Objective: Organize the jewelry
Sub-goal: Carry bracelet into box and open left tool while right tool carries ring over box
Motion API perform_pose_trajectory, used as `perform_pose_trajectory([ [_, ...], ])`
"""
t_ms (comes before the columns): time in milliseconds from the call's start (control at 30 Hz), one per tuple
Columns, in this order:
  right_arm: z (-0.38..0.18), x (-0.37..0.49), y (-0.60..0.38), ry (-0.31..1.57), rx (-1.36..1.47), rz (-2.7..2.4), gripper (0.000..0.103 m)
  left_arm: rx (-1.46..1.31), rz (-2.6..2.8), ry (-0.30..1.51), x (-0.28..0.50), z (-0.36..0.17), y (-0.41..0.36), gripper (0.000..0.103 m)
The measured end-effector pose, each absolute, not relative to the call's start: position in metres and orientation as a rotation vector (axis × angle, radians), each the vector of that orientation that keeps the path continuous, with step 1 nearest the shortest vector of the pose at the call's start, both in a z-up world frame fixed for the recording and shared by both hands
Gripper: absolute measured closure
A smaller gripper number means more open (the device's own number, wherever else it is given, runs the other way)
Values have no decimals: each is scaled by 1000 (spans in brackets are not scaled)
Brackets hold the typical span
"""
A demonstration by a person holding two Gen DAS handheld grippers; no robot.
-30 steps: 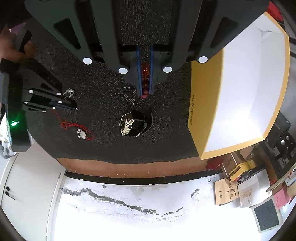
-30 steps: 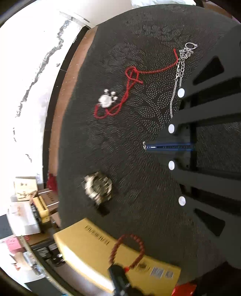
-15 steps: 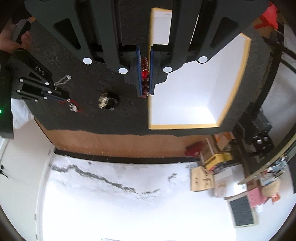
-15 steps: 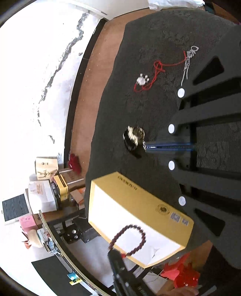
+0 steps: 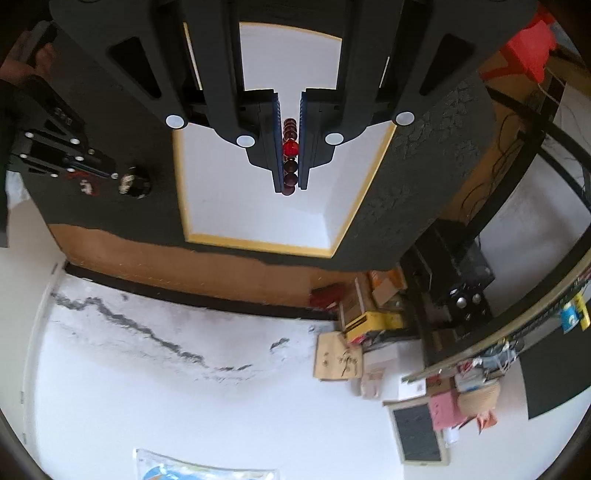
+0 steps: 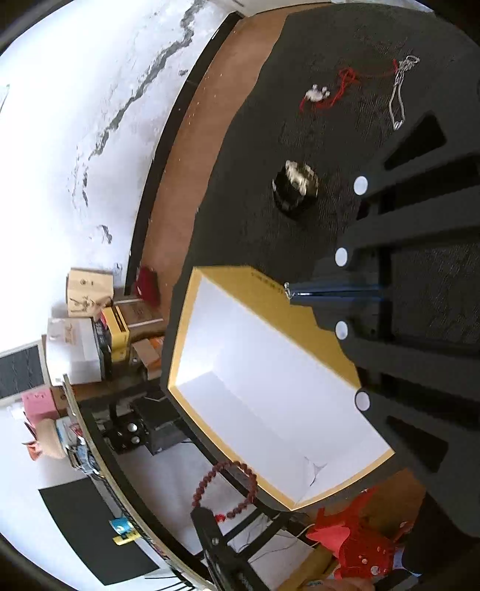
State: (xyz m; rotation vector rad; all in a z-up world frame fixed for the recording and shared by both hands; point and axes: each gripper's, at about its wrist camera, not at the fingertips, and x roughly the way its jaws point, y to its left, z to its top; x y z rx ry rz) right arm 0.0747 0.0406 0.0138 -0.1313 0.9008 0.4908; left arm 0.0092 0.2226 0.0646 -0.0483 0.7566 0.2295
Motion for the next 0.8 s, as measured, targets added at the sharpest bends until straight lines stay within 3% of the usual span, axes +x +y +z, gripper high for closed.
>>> perform_pose_trajectory([
  [300,-2,81,72,929,-154,514,101,-119,228,987,59,-37,249,96],
  [800,-9,78,87,938,-168,522,101,-63,233,1109,66,-80,253,96],
])
